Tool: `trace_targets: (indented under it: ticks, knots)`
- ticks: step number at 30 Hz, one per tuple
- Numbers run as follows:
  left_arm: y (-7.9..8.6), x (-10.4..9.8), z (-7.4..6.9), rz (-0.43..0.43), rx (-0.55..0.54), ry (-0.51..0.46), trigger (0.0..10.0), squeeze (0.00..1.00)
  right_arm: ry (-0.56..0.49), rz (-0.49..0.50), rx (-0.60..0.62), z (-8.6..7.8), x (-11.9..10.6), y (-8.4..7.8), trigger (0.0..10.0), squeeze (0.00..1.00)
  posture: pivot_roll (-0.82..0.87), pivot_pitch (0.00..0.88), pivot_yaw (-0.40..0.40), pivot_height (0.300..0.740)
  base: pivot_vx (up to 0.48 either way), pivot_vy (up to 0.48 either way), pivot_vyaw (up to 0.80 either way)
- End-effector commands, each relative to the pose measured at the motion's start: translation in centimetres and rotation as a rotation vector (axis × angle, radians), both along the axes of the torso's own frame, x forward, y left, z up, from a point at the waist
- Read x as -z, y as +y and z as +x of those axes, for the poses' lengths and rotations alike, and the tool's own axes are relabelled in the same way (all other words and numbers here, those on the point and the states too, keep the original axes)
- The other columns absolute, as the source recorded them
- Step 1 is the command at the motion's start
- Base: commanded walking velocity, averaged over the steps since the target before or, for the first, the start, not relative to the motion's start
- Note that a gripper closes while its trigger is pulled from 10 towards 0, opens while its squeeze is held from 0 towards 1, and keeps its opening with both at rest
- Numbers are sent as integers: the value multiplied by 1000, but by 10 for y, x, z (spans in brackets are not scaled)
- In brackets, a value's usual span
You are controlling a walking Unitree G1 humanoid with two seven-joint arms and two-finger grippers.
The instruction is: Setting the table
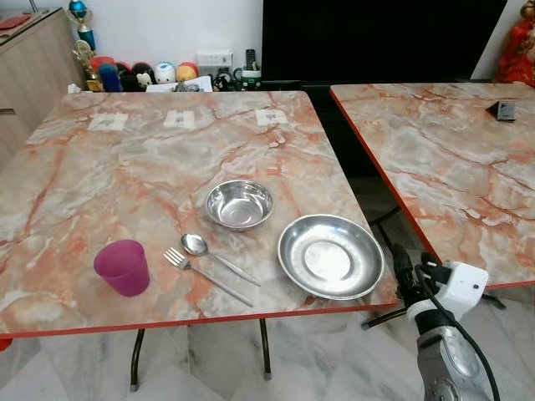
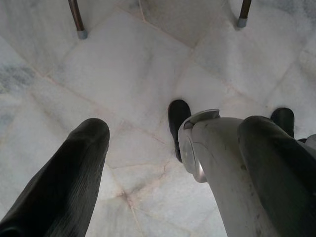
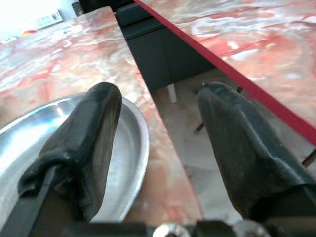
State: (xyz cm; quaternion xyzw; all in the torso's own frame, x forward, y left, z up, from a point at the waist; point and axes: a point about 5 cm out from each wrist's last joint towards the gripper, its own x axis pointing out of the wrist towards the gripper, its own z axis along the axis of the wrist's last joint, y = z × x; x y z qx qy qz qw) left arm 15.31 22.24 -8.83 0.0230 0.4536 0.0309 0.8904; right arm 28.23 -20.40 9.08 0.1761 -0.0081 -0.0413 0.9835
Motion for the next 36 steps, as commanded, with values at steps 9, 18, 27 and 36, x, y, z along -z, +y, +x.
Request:
trace_targets:
  ticks: [9,18,27,36]
  knots:
    - [2,4,-10,9,6,48,10000,0,121,11,-75,9,16,7,10000,0,-17,82,-35,740,0,0,0]
    - [1,4,-10,14,18,54,10000,0,178,74,-35,17,21,6,10000,0,-5,67,-31,740,0,0,0]
    - [1,5,-11,22,36,60,10000,0,197,78,-78,22,25,10,10000,0,0,55,-31,740,0,0,0]
    - [0,5,-11,23,51,64,10000,0,238,68,-96,23,32,12,8431,0,-1,49,-29,740,0,0,0]
